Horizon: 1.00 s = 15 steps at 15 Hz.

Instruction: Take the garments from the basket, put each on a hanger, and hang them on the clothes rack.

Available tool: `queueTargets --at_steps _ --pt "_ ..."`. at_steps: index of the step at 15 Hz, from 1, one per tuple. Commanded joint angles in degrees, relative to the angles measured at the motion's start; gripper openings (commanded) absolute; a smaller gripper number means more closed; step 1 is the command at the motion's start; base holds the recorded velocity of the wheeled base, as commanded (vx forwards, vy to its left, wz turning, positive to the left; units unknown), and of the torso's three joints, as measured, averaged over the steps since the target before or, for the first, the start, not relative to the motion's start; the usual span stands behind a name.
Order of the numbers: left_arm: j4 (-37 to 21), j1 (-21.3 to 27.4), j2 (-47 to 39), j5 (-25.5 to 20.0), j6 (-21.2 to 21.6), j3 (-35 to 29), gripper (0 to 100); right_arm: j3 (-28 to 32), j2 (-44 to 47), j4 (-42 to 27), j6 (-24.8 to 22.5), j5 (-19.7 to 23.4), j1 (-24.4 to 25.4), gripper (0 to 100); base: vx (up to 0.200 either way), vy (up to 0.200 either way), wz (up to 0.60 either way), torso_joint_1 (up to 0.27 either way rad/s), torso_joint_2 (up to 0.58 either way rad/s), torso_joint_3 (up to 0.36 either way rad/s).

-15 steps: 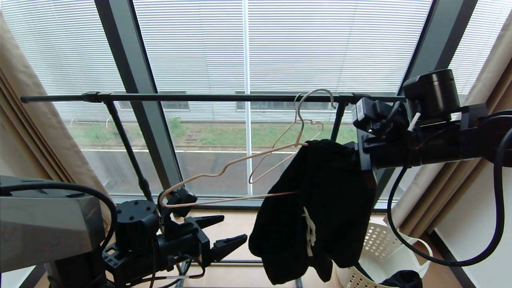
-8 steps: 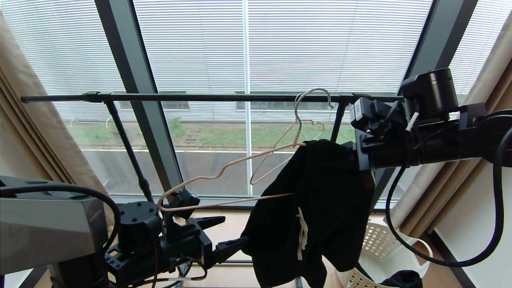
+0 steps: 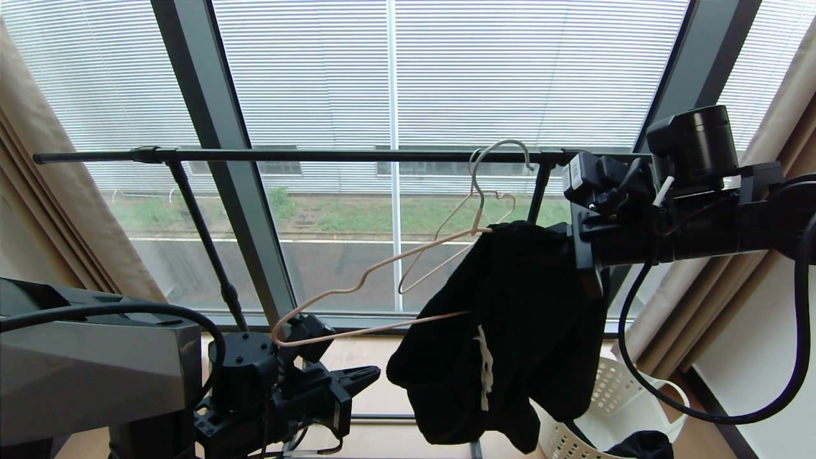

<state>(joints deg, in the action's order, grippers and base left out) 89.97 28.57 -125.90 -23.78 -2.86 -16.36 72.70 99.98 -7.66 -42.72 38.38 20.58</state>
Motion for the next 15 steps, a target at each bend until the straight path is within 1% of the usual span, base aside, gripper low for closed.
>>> queueTargets --at_steps 1,9,10,11,13,15 --pt "0.03 0.08 -0.39 -0.12 -0.04 -0.16 0 -0.02 0.04 0.01 0.0 0.3 0.16 0 0.0 0.0 0.0 0.0 0.0 0.0" --pt "0.03 -0.36 0.75 -0.3 -0.74 0.54 0 0.07 0.66 0.01 0.0 0.3 0.08 0 0.0 0.0 0.0 0.0 0.0 0.0" --pt "0.03 -0.36 0.92 -0.47 -0.74 0.54 100 0.07 0.57 0.01 0.0 0.3 0.08 0 0.0 0.0 0.0 0.0 0.0 0.0" --pt "0.03 -0.27 1.19 -0.56 -1.27 0.54 100 0.07 0.57 0.01 0.0 0.3 0.08 0 0.0 0.0 0.0 0.0 0.0 0.0" --pt "0.03 0.25 1.54 -0.56 -4.17 0.45 100 0.07 0.66 0.01 0.0 0.3 0.08 0 0.0 0.0 0.0 0.0 0.0 0.0" --pt "0.03 0.43 1.63 -0.56 -4.43 0.45 100 -0.02 0.75 0.01 0.0 0.3 0.16 0 0.0 0.0 0.0 0.0 0.0 0.0"
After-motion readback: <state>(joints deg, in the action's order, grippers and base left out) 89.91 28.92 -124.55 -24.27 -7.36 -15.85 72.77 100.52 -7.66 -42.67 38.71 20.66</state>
